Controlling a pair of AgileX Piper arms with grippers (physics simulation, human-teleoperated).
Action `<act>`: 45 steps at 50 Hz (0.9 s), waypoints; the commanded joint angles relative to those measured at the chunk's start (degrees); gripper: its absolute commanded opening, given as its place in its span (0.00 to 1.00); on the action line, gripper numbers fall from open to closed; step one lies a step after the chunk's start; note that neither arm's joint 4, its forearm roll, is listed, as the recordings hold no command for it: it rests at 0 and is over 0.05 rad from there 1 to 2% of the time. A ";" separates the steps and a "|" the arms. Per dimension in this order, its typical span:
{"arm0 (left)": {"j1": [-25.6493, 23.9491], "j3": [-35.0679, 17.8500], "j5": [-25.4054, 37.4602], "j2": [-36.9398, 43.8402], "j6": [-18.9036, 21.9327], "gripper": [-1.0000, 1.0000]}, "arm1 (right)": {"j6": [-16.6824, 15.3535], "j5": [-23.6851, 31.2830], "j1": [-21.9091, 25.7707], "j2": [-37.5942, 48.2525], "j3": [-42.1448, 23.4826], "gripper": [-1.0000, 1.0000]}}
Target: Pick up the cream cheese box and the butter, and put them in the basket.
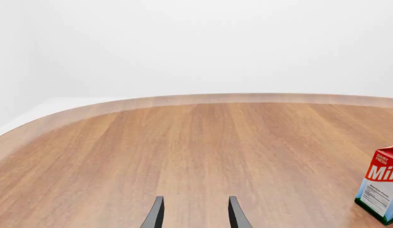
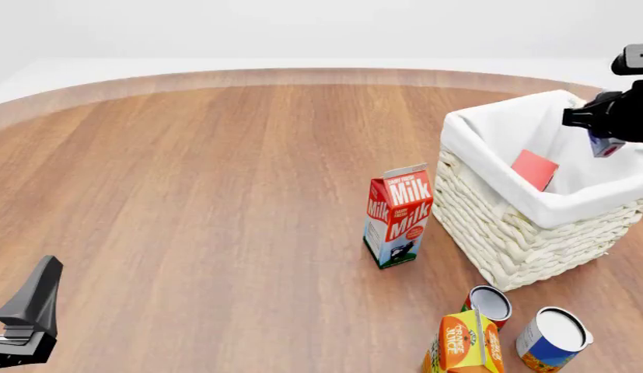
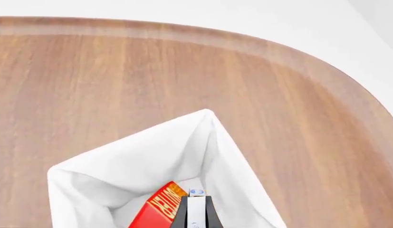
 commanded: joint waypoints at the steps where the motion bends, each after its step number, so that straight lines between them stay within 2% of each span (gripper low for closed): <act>1: 0.00 0.00 0.00 0.00 0.00 1.00 | 0.46 -1.32 0.58 1.49 -0.05 0.00; 17: 0.00 0.00 0.00 0.00 0.00 1.00 | 0.24 -1.29 0.24 1.50 -0.47 0.00; 18: 0.00 0.00 0.00 0.00 0.00 1.00 | 0.20 -1.39 0.27 1.49 -0.38 1.00; 31: 0.00 0.00 0.00 0.00 0.00 1.00 | 0.03 0.68 1.82 -1.43 -1.16 1.00; 45: 0.00 0.00 0.00 0.00 0.00 1.00 | -0.15 5.26 6.75 -8.57 -2.18 1.00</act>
